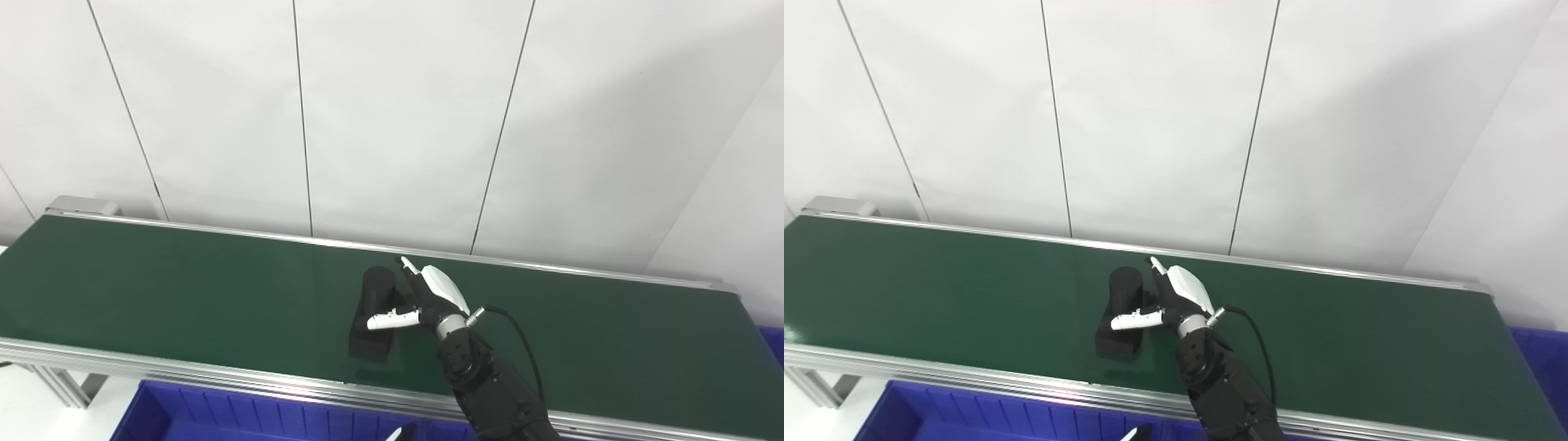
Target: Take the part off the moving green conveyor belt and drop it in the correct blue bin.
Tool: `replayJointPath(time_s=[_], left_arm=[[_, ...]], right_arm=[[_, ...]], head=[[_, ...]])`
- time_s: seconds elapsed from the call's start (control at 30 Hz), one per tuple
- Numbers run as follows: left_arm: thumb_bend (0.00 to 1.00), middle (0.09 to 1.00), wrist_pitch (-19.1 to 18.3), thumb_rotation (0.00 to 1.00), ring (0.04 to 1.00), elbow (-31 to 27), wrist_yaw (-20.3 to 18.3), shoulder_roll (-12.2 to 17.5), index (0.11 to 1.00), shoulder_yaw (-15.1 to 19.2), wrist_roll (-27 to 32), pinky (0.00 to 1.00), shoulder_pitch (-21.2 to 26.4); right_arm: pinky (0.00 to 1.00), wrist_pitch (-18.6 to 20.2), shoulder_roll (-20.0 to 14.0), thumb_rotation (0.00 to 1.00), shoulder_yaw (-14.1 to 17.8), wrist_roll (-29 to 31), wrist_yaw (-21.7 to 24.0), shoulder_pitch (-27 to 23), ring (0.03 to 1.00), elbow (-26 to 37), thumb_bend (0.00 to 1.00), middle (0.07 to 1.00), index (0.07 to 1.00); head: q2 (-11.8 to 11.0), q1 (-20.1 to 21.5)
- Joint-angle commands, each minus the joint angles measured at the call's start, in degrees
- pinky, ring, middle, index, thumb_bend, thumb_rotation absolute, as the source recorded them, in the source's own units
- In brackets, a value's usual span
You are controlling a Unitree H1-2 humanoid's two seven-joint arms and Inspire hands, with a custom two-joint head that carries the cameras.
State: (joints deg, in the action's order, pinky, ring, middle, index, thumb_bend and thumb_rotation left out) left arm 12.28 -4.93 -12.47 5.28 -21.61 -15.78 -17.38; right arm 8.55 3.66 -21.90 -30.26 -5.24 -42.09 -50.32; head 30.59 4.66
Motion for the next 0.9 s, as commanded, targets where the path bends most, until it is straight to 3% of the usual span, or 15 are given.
replayJointPath(time_s=[0.0, 0.27, 0.53, 0.57, 0.6, 0.67, 0.73, 0.87], left_arm=[[0.96, 0.989, -0.2, 0.31, 0.945, -2.06, 0.5, -0.46, 0.983, -0.68, -1.18, 0.84, 0.03], [0.97, 0.985, -2.06, 0.34, 0.939, -3.23, 0.77, -0.86, 0.971, -1.86, -2.83, 0.82, -0.28], [0.96, 0.992, -1.85, 0.32, 0.961, -3.66, 0.6, -0.63, 0.96, -2.69, -2.43, 0.85, -0.46], [0.96, 0.993, -1.74, 0.32, 0.964, -3.59, 0.61, -0.63, 0.961, -2.72, -2.3, 0.86, -0.43], [0.96, 0.993, -2.09, 0.32, 0.965, -3.69, 0.57, -0.63, 0.962, -2.81, -2.55, 0.86, -0.43], [0.96, 0.997, -2.75, 0.34, 0.967, -3.9, 0.48, -0.65, 0.967, -3.02, -3.0, 0.85, -0.45], [0.96, 0.997, -2.93, 0.34, 0.962, -3.93, 0.49, -0.67, 0.965, -3.09, -2.98, 0.83, -0.38], [0.95, 0.996, -2.98, 0.35, 0.96, -4.0, 0.55, -0.51, 0.966, -3.16, -2.98, 0.84, -0.22]], right_arm=[[0.92, -3.7, 1.49, 0.44, -0.46, -0.11, -2.2, -3.64, 0.915, -0.5, 0.98, 0.958, 0.979], [0.96, -4.7, 0.65, 0.39, -2.48, -0.74, -1.69, -4.08, 0.912, -2.57, 0.98, 0.939, 0.952], [0.84, -12.63, 1.32, 0.27, 1.34, 3.98, -5.35, -4.42, 0.802, -8.64, 0.91, 0.814, 0.839], [0.7, -13.67, 1.65, 0.22, 2.2, 4.84, -6.12, -4.52, 0.732, -9.55, 0.88, 0.776, 0.8], [0.65, -15.25, 2.06, 0.2, 3.34, 5.9, -7.41, -4.55, 0.709, -10.7, 0.87, 0.764, 0.787], [0.58, -17.67, 2.81, 0.07, 5.4, 7.79, -9.66, -4.62, 0.637, -12.65, 0.77, 0.681, 0.726], [0.56, -18.73, 3.43, 0.01, 6.89, 9.03, -11.71, -4.83, 0.523, -14.17, 0.55, 0.497, 0.583], [0.5, -19.15, 4.14, 0.0, 8.0, 9.84, -15.07, -5.23, 0.451, -15.62, 0.52, 0.491, 0.519]], head=[[0.15, -0.16], [-0.07, -0.46], [-0.32, -0.3], [-0.32, -0.3], [-0.35, -0.36], [-0.86, -0.35], [-0.36, -0.32], [-0.35, -0.33]])
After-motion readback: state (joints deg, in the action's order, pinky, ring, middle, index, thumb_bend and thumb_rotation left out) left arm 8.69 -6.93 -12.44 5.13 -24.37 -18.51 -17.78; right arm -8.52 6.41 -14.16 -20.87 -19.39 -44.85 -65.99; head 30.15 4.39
